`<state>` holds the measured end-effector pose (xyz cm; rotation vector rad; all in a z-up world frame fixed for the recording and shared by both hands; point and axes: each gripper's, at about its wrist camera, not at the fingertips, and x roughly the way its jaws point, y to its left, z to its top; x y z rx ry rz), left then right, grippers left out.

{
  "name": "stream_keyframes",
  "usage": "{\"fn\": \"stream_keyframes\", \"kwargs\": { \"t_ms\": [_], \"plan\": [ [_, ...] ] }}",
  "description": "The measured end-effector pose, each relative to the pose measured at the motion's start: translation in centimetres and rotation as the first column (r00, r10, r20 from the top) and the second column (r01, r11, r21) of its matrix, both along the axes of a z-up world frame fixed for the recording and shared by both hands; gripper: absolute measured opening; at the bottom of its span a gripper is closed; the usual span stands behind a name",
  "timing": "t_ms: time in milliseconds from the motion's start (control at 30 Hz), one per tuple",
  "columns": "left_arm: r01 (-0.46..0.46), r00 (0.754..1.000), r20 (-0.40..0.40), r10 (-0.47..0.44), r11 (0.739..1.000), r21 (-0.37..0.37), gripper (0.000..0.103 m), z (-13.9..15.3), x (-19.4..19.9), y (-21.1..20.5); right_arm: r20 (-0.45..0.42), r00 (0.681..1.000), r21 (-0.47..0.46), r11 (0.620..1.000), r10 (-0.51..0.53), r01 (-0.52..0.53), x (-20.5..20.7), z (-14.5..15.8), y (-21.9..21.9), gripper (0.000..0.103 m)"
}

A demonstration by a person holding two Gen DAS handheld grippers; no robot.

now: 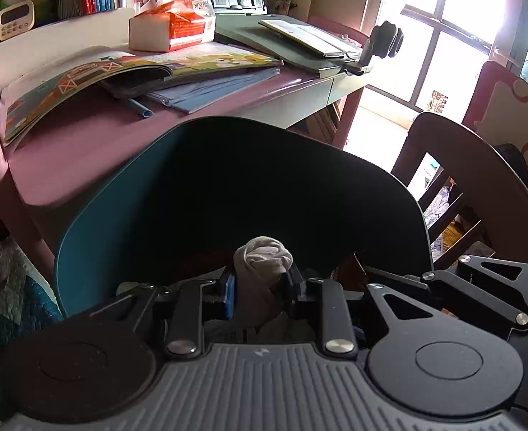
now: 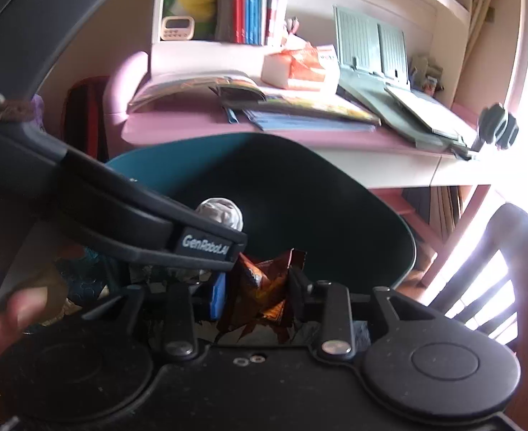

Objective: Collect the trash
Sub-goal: 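Hold both items over the teal bin and open both tools to drop them, then move both tools back down toward the remaining trash under the stool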

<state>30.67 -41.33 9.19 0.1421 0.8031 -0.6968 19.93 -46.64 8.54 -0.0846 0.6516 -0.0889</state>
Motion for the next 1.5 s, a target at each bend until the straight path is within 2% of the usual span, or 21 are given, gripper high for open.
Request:
{"fn": "stream_keyframes", "kwargs": {
  "t_ms": [100, 167, 200, 533, 633, 733, 933, 1033, 1233, 1500],
  "plan": [
    [0.004, 1.000, 0.003, -0.005, 1.000, 0.013, 0.040, -0.3, -0.1, 0.0, -0.006, 1.000, 0.027, 1.000, -0.003, 0.003, 0.0, 0.0, -0.3, 0.040],
    [0.001, 1.000, 0.012, -0.001, 1.000, 0.000, 0.063, -0.1, -0.4, 0.2, 0.000, 1.000, 0.024, 1.000, -0.007, 0.007, -0.2, 0.1, -0.3, 0.045],
    [-0.001, 1.000, 0.020, 0.001, 1.000, -0.007, 0.065, 0.0, -0.5, 0.4, -0.001, 1.000, 0.033, 0.999, -0.007, 0.007, -0.2, 0.2, -0.4, 0.046],
    [-0.003, 0.997, 0.077, 0.007, 0.999, -0.041, 0.067, 3.1, -2.9, 4.1, 0.040, 0.999, 0.040, 0.999, 0.024, -0.025, -2.6, 2.3, 1.2, 0.055],
    [-0.019, 0.995, 0.097, 0.025, 0.998, -0.060, 0.068, 4.5, -3.9, 6.5, 0.065, 0.997, 0.055, 0.997, 0.044, -0.048, -3.5, 3.4, 2.1, 0.057],
    [-0.054, 0.991, 0.122, 0.063, 0.995, -0.079, 0.073, 5.8, -5.0, 9.5, 0.082, 0.994, 0.082, 0.993, 0.075, -0.082, -4.3, 4.5, 3.3, 0.057],
    [-0.126, 0.977, 0.162, 0.140, 0.988, -0.090, 0.073, 7.7, -7.5, 16.2, 0.119, 0.979, 0.101, 0.979, 0.166, -0.179, -5.8, 6.5, 7.5, 0.058],
    [-0.166, 0.967, 0.178, 0.181, 0.982, -0.094, 0.078, 8.3, -8.8, 19.8, 0.141, 0.962, 0.099, 0.964, 0.232, -0.247, -6.5, 7.4, 10.2, 0.058],
    [-0.253, 0.942, 0.204, 0.268, 0.963, -0.095, 0.081, 8.5, -11.6, 27.5, 0.167, 0.922, 0.102, 0.924, 0.350, -0.369, -7.4, 8.3, 16.1, 0.059],
    [-0.383, 0.899, 0.189, 0.395, 0.919, -0.095, 0.082, 6.5, -14.0, 37.9, 0.143, 0.850, 0.122, 0.843, 0.507, -0.524, -6.8, 7.2, 24.9, 0.060]
  ]
}}
